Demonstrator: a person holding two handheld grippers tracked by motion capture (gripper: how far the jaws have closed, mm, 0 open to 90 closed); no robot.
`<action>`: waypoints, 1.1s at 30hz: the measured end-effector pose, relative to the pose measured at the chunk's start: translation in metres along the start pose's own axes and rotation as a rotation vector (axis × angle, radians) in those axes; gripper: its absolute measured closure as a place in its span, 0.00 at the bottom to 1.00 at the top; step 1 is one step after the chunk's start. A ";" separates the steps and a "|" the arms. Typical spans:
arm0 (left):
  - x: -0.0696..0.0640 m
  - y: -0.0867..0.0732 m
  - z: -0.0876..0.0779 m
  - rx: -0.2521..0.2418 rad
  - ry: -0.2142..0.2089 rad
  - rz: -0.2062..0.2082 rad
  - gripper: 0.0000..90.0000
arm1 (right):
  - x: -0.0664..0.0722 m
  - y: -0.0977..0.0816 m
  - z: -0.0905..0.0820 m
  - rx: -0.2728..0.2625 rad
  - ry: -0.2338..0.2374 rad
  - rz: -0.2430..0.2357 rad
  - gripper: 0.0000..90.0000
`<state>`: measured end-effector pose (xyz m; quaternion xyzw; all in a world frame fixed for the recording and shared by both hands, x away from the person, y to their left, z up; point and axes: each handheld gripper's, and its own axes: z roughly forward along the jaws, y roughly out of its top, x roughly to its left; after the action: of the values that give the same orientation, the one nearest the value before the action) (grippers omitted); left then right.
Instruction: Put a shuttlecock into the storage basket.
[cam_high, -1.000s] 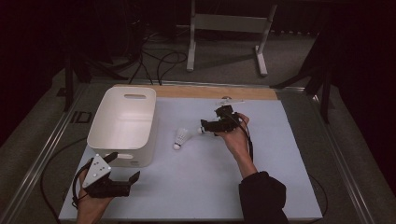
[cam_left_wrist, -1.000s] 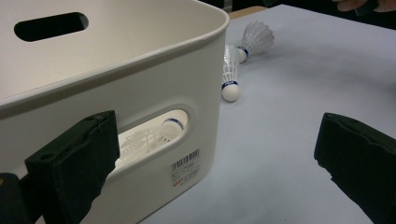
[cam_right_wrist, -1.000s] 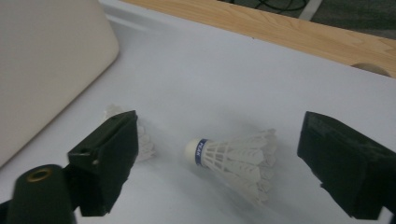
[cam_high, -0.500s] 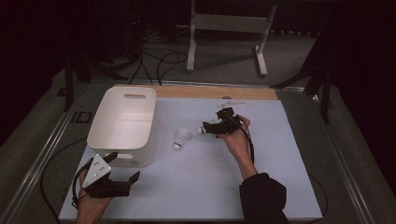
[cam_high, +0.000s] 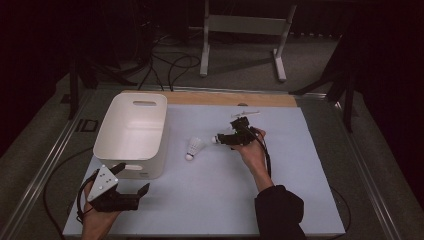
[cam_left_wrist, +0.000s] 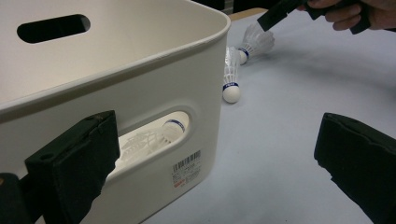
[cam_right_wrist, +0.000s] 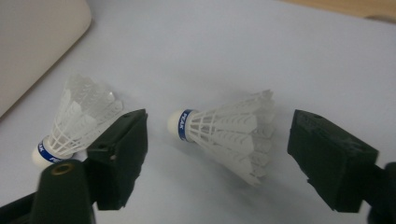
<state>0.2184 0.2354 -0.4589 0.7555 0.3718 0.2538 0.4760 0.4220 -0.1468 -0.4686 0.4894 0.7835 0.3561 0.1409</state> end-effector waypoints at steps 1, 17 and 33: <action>0.000 0.000 0.000 0.000 0.000 0.000 0.01 | 0.000 0.000 0.000 0.000 0.000 0.000 0.23; 0.000 0.000 0.000 0.001 0.000 -0.001 0.01 | 0.004 -0.002 0.012 0.070 0.064 0.007 0.67; 0.000 0.000 -0.001 -0.001 0.003 -0.002 0.01 | 0.015 0.001 0.019 0.053 0.050 -0.022 0.98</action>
<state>0.2182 0.2361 -0.4589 0.7544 0.3731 0.2545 0.4764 0.4260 -0.1252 -0.4793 0.4752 0.8012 0.3459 0.1122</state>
